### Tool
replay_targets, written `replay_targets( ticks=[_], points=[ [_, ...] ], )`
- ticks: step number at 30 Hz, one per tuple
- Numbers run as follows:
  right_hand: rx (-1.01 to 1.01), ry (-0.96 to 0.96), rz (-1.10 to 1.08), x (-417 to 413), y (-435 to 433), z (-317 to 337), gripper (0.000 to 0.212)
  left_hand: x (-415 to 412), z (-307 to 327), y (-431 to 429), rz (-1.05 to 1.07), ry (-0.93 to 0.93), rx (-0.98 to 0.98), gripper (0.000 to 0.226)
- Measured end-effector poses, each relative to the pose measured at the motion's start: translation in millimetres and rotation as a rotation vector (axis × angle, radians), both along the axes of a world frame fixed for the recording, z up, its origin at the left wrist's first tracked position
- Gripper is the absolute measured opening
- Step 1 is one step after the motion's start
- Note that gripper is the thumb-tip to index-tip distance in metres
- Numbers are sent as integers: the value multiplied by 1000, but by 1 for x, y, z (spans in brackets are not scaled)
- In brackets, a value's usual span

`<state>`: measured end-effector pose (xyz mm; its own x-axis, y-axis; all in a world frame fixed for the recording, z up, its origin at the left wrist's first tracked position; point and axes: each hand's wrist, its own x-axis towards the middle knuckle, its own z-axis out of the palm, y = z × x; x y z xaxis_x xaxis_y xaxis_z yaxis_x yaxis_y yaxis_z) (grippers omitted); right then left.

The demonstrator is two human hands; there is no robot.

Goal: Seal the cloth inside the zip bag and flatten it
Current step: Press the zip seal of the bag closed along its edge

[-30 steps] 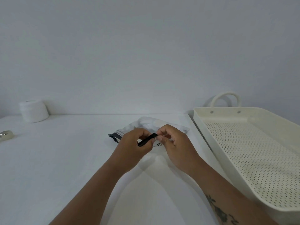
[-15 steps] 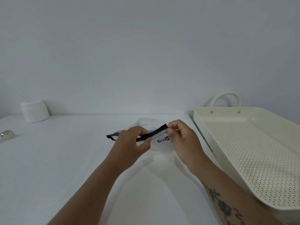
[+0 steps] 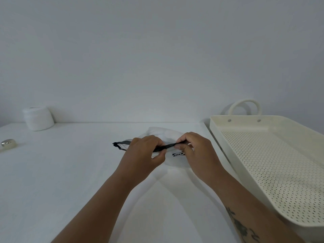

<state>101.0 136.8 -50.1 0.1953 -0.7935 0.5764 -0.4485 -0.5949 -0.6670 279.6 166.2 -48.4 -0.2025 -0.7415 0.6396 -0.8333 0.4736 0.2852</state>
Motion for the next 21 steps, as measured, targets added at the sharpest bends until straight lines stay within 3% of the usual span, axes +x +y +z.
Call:
replay_targets(
  ticks=[5,10,14,17,21],
  points=[
    [-7,16,-36,-3,0,-1,18,4,-2,-1,-10,15,49,2],
    [2,-67,-90,-9,-3,0,16,8,-1,-2,2,17,55,14],
    [14,-107,-153,-11,-6,-5,14,10,1,-3,22,16,34,3],
    [-63,35,-206,-11,-7,-6,6,6,-1,-2,32,5,13,2],
    [-239,345,-218,-2,-1,-4,17,-2,-2,-1,36,-24,-21,3]
  ],
)
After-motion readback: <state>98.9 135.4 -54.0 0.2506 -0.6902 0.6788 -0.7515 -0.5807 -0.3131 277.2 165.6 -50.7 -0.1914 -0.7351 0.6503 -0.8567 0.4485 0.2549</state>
